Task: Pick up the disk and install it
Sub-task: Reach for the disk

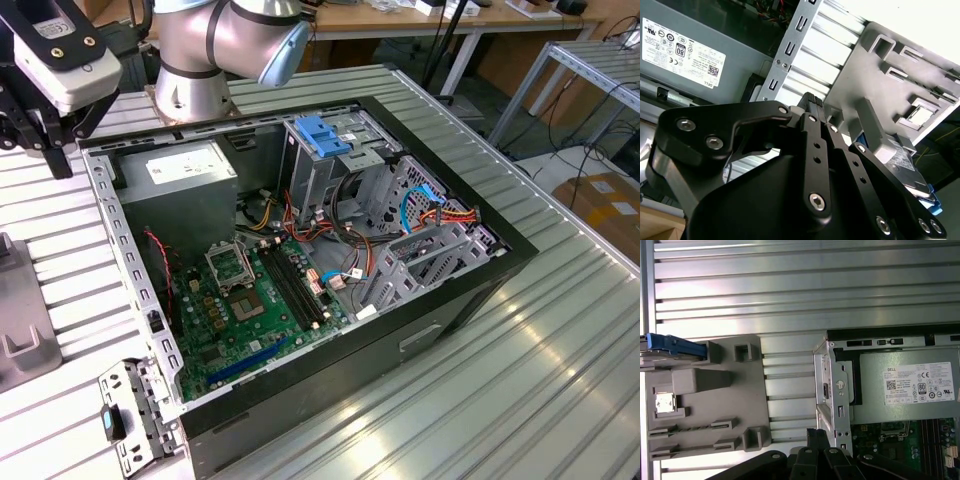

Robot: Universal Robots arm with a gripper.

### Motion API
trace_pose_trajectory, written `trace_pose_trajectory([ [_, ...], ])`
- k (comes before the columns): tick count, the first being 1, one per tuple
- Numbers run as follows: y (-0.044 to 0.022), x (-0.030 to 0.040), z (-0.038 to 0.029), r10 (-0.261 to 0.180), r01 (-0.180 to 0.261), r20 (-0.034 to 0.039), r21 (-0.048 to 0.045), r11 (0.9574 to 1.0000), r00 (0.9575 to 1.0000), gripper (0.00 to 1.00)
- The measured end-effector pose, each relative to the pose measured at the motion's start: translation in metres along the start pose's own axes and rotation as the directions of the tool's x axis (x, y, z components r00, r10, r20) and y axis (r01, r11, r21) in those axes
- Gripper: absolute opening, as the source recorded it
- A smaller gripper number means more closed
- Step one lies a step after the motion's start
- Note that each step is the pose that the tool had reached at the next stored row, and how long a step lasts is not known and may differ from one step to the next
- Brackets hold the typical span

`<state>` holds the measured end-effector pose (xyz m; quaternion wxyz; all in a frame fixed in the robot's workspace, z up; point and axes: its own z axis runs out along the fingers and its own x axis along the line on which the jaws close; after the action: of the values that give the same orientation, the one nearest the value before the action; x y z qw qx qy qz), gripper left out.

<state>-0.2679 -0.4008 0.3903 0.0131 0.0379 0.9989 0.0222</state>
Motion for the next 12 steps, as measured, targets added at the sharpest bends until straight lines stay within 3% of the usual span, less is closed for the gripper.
trace_pose_trajectory([
  [12,-0.0002,0.0030,0.0001,0.000,0.000,0.0000,0.0000,1.0000,1.0000,0.10],
])
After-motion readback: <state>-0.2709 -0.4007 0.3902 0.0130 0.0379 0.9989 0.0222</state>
